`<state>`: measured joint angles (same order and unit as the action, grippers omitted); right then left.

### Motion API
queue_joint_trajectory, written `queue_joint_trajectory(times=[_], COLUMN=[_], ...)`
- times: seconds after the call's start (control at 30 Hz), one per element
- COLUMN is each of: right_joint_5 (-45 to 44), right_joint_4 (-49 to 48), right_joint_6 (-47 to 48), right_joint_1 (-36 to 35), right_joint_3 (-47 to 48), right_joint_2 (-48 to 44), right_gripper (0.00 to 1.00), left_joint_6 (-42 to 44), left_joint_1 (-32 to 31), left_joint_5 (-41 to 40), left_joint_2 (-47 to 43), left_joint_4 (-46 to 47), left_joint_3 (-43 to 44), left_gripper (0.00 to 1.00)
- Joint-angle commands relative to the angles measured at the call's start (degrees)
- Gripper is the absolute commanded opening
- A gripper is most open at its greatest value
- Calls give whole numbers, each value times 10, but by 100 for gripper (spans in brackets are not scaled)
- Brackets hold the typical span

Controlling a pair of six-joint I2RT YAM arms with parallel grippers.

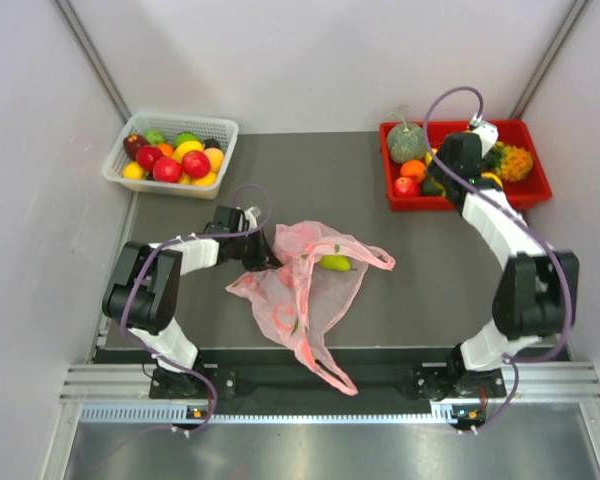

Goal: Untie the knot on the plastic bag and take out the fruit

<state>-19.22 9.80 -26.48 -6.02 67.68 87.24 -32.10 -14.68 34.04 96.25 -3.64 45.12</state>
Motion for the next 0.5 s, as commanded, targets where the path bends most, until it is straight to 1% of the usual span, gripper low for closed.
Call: queue_joint_trajectory(times=[0.0, 0.03, 0.07, 0.1, 0.13, 0.17, 0.23, 0.27, 0.3, 0.4, 0.47], right_joint_5=[48, 51, 53, 59, 64, 69, 77, 80, 81, 87, 101], right_joint_4=[14, 18, 21, 22, 30, 36, 52, 57, 58, 55, 52], right_joint_6=[-13, -13, -12, -12, -11, -9, -5, 4, 6, 17, 17], right_joint_1=[29, 33, 35, 39, 41, 43, 44, 45, 46, 46, 45], right_joint_3=[119, 140, 175, 192, 208, 241, 268, 286, 291, 279, 241], right_joint_2=[99, 121, 157, 172, 200, 210, 230, 229, 226, 187, 132], right_gripper=[0, 0, 9, 17, 30, 59, 79, 97, 100, 100, 100], left_joint_6=[-7, -8, -9, -6, -5, -5, -5, -4, -3, -5, -6], left_joint_1=[-2, -2, -2, -2, -2, -2, -2, -2, -2, -2, -2], left_joint_5=[24, 24, 24, 25, 26, 27, 28, 29, 28, 30, 34], left_joint_2=[-19, -19, -20, -22, -22, -24, -26, -25, -26, -26, -32], left_joint_4=[28, 28, 28, 28, 24, 25, 23, 24, 22, 25, 24], left_joint_3=[15, 15, 16, 17, 18, 19, 20, 20, 20, 18, 16], left_gripper=[0, 0, 0, 0, 0, 0, 0, 0, 0, 0, 0])
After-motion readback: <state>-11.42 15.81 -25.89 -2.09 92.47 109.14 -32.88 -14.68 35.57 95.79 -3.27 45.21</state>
